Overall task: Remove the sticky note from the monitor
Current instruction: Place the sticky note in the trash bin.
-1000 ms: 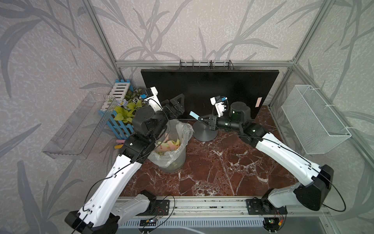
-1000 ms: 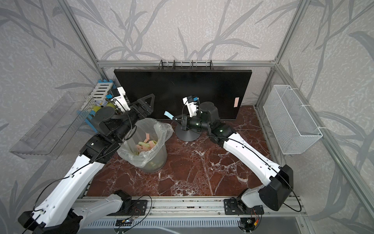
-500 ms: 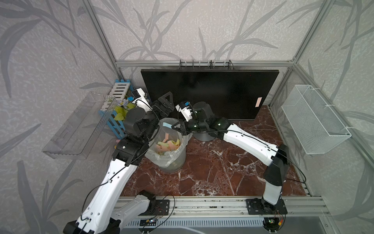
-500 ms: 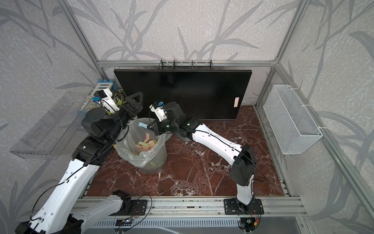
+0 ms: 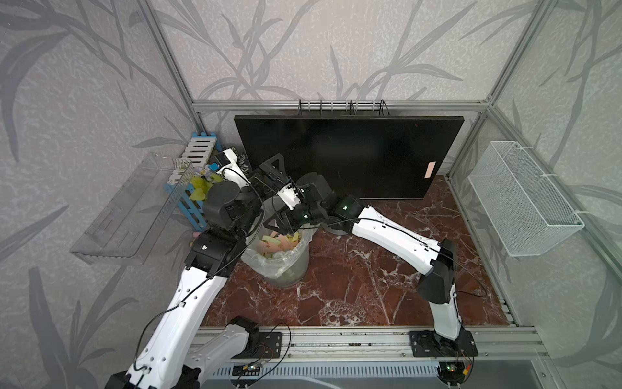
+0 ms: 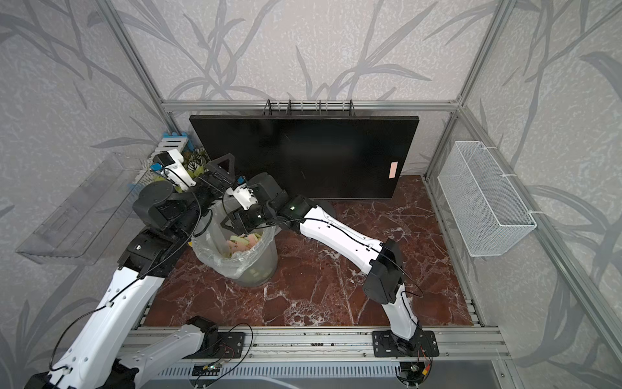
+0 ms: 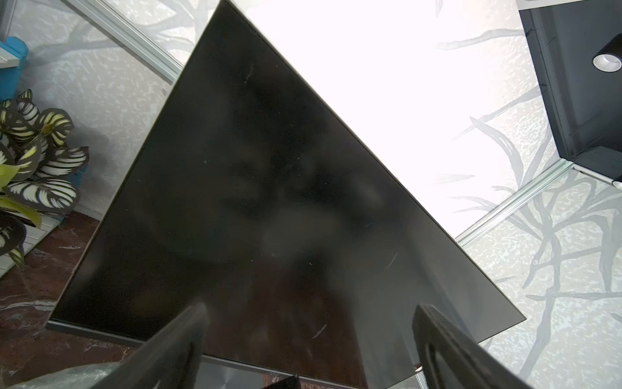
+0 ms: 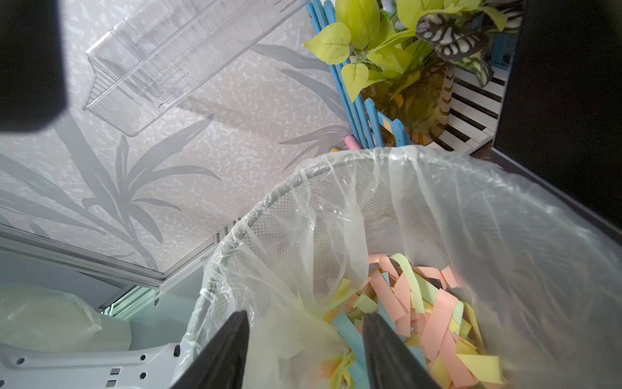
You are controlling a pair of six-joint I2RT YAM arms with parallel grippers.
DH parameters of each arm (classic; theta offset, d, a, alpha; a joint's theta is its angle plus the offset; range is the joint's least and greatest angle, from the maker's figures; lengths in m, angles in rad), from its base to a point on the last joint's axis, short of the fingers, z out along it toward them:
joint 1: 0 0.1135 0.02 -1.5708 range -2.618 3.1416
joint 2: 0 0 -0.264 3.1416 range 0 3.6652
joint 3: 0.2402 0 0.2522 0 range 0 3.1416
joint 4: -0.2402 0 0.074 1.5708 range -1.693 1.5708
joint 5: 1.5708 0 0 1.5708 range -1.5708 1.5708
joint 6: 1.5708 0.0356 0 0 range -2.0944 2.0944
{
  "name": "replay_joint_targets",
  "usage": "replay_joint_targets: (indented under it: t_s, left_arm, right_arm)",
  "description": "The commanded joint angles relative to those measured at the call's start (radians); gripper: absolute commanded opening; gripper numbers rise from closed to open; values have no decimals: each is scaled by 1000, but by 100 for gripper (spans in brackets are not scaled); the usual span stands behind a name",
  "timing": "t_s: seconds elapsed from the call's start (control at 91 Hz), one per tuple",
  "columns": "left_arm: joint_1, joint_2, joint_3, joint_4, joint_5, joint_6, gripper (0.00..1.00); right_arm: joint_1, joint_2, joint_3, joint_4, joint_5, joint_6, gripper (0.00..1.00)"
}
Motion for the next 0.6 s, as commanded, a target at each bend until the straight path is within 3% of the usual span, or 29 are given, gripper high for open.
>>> replay_joint_targets:
  t_s: [0.0, 0.363, 0.594]
  left_arm:
    - [6, -19, -5, 17, 2, -2, 100]
    - [6, -17, -3, 25, 28, -3, 100]
    - [5, 2, -3, 66, 101, -4, 100]
  right_arm:
    - [-4, -42, -16, -13, 29, -24, 61]
    - [-32, -214, -198, 82, 85, -13, 63]
    - [-119, -366, -355, 166, 100, 23, 66]
